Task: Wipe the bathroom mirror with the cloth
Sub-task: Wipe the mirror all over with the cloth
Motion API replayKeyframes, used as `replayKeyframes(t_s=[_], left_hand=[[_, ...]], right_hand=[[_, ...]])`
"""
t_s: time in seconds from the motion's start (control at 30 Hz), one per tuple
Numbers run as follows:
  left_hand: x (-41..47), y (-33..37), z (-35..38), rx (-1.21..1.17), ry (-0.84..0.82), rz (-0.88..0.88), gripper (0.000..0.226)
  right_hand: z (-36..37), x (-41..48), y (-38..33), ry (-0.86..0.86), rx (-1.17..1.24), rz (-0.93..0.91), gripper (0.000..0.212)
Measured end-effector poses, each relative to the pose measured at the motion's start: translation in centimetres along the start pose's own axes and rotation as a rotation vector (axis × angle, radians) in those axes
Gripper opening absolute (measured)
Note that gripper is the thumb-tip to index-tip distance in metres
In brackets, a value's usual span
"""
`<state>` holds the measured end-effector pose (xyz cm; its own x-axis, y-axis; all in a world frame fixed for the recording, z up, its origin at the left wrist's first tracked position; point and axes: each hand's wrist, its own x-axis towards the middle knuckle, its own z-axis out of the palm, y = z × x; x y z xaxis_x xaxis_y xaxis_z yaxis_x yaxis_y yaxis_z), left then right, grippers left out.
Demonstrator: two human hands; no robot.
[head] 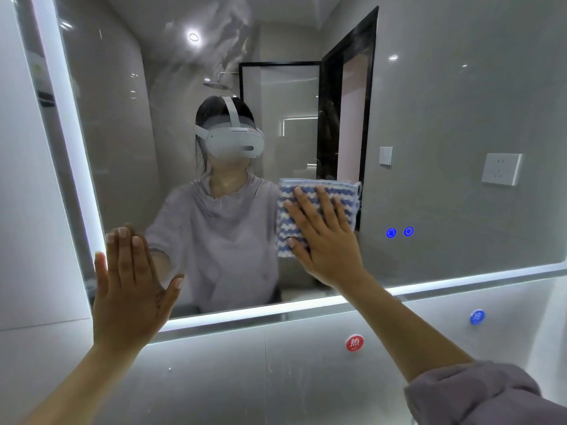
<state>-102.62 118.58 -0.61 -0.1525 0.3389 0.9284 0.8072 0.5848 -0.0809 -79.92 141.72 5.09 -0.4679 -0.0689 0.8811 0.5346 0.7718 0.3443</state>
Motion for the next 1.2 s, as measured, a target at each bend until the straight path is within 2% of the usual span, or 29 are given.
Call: replayKeyframes(t_s=[0.3,0.67,0.87,1.2], left_hand=[[-0.1,-0.1,0.1,0.006,-0.021,-0.006,0.086],[0.0,-0.1,-0.3,0.034,-0.054,-0.003,0.085],[0.0,0.1,-0.6,0.036,-0.063,-0.007,0.085],[0.0,0.0,-0.5,0.036,-0.101,-0.015,0.087]], right_hand=[[-0.9,-2.1,7.3,0.053,0.004,0.295,0.059],[0.4,-0.6,4.2,0.133,0.041,0.596,0.057],[-0.3,1.0,1.6,0.137,0.086,0.637,0.061],[-1.1,4.8,-4.1,0.082,0.104,0.399,0.060]])
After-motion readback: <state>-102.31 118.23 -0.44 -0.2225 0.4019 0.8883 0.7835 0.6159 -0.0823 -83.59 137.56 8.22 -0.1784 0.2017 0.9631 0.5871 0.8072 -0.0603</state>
